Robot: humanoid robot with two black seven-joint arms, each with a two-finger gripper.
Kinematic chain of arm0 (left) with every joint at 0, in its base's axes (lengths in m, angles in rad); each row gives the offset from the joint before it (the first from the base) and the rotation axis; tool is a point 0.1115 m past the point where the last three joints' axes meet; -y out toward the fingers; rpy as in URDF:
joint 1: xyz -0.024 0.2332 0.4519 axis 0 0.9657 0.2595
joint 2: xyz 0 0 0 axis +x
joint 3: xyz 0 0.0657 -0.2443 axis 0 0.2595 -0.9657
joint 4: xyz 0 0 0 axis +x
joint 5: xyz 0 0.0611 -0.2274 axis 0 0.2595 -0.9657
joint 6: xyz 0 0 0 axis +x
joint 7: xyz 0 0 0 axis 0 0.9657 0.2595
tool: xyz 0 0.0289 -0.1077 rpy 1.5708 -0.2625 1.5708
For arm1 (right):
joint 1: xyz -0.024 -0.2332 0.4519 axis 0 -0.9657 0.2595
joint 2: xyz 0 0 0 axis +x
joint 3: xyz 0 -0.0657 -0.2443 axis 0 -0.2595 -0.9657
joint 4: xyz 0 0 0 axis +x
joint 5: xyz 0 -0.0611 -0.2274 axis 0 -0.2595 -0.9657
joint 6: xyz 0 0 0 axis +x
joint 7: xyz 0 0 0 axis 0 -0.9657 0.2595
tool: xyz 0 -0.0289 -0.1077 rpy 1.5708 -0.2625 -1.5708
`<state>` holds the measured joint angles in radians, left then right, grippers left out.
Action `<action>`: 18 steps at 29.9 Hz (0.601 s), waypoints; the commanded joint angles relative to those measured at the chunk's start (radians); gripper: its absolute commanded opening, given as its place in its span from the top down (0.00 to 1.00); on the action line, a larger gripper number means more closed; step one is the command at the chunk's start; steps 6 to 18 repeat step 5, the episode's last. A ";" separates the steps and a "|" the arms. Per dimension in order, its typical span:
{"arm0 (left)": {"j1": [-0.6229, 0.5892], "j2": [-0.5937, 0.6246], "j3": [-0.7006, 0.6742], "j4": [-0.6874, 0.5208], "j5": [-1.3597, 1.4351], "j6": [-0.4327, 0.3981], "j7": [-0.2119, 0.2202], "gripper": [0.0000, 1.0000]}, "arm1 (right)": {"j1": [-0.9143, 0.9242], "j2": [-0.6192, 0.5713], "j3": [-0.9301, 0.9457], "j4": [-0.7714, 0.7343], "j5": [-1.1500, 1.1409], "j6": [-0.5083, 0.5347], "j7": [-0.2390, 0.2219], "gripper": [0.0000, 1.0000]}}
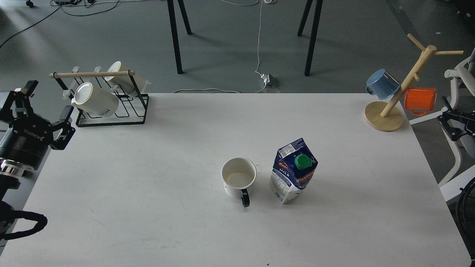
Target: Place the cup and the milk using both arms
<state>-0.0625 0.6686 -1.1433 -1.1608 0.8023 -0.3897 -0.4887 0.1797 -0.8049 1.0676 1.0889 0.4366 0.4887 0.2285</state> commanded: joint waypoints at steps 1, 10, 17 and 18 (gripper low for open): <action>0.000 -0.004 -0.001 -0.002 0.002 0.000 0.000 0.01 | 0.018 0.015 0.003 -0.007 0.002 0.000 0.003 0.02; -0.003 -0.009 -0.004 -0.002 0.002 0.000 0.000 0.01 | 0.021 0.038 -0.012 -0.006 0.001 0.000 0.006 0.02; -0.003 -0.009 -0.004 -0.002 0.002 0.000 0.000 0.01 | 0.021 0.038 -0.012 -0.006 0.001 0.000 0.006 0.02; -0.003 -0.009 -0.004 -0.002 0.002 0.000 0.000 0.01 | 0.021 0.038 -0.012 -0.006 0.001 0.000 0.006 0.02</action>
